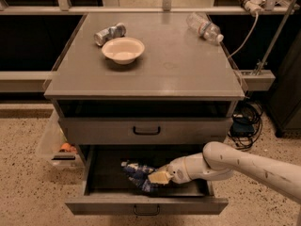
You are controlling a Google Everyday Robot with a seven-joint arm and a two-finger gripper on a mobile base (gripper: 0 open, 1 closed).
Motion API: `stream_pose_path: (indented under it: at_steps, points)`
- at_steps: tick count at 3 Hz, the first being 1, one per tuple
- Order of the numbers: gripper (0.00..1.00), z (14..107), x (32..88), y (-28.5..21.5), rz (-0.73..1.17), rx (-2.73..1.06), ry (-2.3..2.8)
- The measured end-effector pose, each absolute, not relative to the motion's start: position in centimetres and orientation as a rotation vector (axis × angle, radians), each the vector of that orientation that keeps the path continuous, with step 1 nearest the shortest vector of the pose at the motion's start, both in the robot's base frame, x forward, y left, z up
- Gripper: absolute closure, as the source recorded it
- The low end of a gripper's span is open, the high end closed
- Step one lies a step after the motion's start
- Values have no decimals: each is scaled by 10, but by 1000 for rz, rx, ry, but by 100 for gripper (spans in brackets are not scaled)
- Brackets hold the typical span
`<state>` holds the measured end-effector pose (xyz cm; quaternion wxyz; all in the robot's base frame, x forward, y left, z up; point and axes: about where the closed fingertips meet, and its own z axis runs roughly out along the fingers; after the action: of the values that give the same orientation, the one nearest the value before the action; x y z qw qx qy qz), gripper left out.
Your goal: Place blue chip bag into middle drawer
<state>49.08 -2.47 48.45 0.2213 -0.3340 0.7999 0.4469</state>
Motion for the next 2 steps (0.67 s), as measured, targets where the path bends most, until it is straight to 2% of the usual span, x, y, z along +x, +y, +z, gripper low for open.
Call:
stream_pose_path:
  at_steps: [2]
  points:
    - [100, 444, 490, -30, 1119, -853, 2350]
